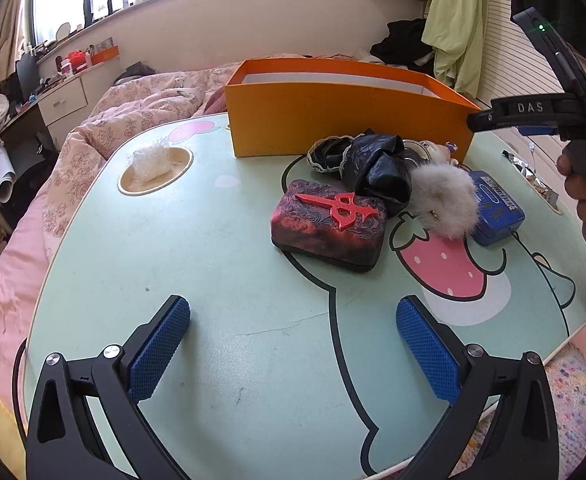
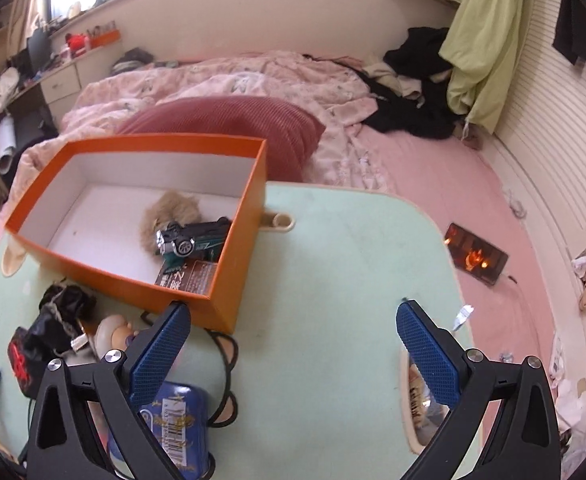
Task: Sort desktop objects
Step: 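Reach the right gripper into the box and grasp the brown fuzzy pompom, then carry the brown pompom out with the right gripper and place it beside the black bundle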
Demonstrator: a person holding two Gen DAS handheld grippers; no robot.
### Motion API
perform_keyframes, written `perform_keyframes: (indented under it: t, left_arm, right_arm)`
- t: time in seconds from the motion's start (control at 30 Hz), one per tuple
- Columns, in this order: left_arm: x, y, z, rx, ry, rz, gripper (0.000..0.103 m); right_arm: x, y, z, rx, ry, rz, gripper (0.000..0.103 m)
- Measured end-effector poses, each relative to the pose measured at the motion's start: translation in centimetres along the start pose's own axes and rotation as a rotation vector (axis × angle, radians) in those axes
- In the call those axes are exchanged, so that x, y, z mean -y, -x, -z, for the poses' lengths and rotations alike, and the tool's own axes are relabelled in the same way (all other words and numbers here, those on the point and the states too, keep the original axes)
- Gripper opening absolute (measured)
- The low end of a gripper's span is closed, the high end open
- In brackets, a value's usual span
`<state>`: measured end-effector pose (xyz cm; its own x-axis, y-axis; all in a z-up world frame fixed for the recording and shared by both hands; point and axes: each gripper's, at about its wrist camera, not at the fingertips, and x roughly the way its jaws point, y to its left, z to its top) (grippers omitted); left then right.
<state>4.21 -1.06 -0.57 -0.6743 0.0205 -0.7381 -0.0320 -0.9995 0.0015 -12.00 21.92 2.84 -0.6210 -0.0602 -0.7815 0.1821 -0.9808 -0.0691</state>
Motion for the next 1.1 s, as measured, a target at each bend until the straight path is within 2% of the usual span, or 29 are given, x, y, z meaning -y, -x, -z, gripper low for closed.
perform_keyframes:
  t: [0.1,0.23,0.3,0.33,0.37,0.4,0.47,0.6,0.67,0.73,0.77,0.87,0.97,1.1]
  left_arm:
    - [0.0,0.0,0.0,0.000,0.000,0.000,0.103]
    - [0.0,0.0,0.0,0.000,0.000,-0.001,0.103]
    - [-0.1,0.1,0.0,0.001,-0.001,0.000,0.103]
    - [-0.1,0.1,0.0,0.001,-0.001,0.001,0.103]
    - [-0.1,0.1,0.1,0.001,-0.001,0.002,0.103]
    - [-0.1,0.1,0.1,0.002,-0.001,0.002,0.103]
    - [-0.1,0.1,0.1,0.003,-0.002,0.003,0.103]
    - [-0.1,0.1,0.1,0.006,-0.003,0.005,0.103]
    - [-0.1,0.1,0.1,0.006,-0.003,0.006,0.103]
    - [-0.1,0.1,0.1,0.008,-0.005,0.005,0.103]
    - [-0.1,0.0,0.1,0.009,-0.006,0.005,0.103]
    - [-0.1,0.0,0.0,0.008,-0.004,0.008,0.103]
    - [-0.1,0.0,0.0,0.008,-0.003,0.007,0.103]
    - [-0.1,0.0,0.1,0.007,-0.003,0.007,0.103]
  right_arm:
    - [-0.1,2.3,-0.7,0.012,0.009,-0.123,0.103]
    - [-2.5,5.0,-4.3,0.048,0.031,-0.197,0.103]
    - [-4.2,4.0,-6.8,-0.002,0.060,-0.237,0.103]
    - [-5.1,2.5,-8.2,-0.059,0.067,-0.259,0.103]
    - [-5.9,1.2,-9.0,-0.108,0.068,-0.272,0.100]
    - [-6.6,-0.7,-9.9,-0.175,0.062,-0.278,0.091]
    - [-7.5,-3.6,-10.5,-0.264,0.059,-0.258,0.075]
    - [-9.4,-7.9,-10.3,-0.373,0.107,-0.195,0.074]
    - [-9.8,-9.6,-9.9,-0.407,0.136,-0.118,0.070]
    - [-10.3,-10.2,-9.6,-0.390,0.179,-0.001,0.049]
    - [-10.5,-10.2,-9.6,-0.392,0.198,0.014,0.033]
    - [-10.0,-9.4,-10.0,-0.407,0.169,-0.105,0.032]
    - [-9.0,-6.7,-10.8,-0.330,0.146,-0.119,0.032]
    - [-8.6,-0.6,-11.0,-0.224,0.139,-0.225,0.032]
